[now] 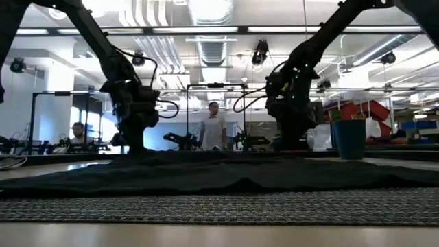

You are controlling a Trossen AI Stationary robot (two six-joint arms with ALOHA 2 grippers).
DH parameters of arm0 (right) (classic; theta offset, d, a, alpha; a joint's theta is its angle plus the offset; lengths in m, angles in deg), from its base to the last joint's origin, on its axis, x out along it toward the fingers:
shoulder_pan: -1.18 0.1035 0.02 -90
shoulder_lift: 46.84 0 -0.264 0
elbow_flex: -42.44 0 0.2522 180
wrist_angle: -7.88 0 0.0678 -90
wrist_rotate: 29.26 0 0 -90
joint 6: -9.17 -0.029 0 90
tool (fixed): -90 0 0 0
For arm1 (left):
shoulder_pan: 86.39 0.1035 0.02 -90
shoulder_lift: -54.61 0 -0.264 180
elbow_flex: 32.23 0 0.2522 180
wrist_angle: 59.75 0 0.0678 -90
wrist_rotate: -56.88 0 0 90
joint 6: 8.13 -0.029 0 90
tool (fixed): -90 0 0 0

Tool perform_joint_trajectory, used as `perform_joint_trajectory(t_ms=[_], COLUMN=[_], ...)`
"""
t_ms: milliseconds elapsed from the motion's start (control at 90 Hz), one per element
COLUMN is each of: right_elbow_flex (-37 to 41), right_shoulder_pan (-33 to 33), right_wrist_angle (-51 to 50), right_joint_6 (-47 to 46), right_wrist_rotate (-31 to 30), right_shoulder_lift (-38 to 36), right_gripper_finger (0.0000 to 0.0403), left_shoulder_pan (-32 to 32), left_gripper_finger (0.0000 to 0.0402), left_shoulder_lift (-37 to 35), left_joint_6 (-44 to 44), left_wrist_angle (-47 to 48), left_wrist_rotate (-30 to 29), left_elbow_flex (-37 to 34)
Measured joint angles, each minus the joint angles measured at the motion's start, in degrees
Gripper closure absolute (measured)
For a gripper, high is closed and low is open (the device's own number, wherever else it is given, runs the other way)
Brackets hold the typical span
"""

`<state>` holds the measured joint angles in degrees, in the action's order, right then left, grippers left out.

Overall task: Set table place
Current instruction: Fold the black napkin

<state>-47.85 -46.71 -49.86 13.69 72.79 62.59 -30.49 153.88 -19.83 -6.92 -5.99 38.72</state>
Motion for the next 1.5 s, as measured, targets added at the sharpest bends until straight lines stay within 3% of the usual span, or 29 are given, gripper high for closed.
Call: perform_joint_trajectory(t_ms=[633,878,1100,1500], right_elbow_flex=[0.09,0.09,0.09,0.09], right_shoulder_pan=[-1.16,-1.27,-2.23,-2.64], right_wrist_angle=[0.82,1.04,1.03,1.25], right_joint_6=[-0.46,-0.32,0.47,0.01], right_wrist_rotate=[4.74,4.56,4.52,4.82], right_shoulder_lift=[4.32,4.67,3.81,3.30], right_gripper_finger=[0.0252,0.0298,0.0395,0.0397], left_shoulder_pan=[0.00,0.00,0.00,0.00], left_gripper_finger=[0.0402,0.0402,0.0402,0.0402], left_shoulder_lift=[0.00,0.00,0.00,-0.21], left_joint_6=[-0.02,-0.02,-0.04,-0.04], left_wrist_angle=[-0.02,-0.04,-0.04,2.38], left_wrist_rotate=[0.00,-0.02,-0.17,-0.20], left_elbow_flex=[0.00,0.00,0.00,2.05])
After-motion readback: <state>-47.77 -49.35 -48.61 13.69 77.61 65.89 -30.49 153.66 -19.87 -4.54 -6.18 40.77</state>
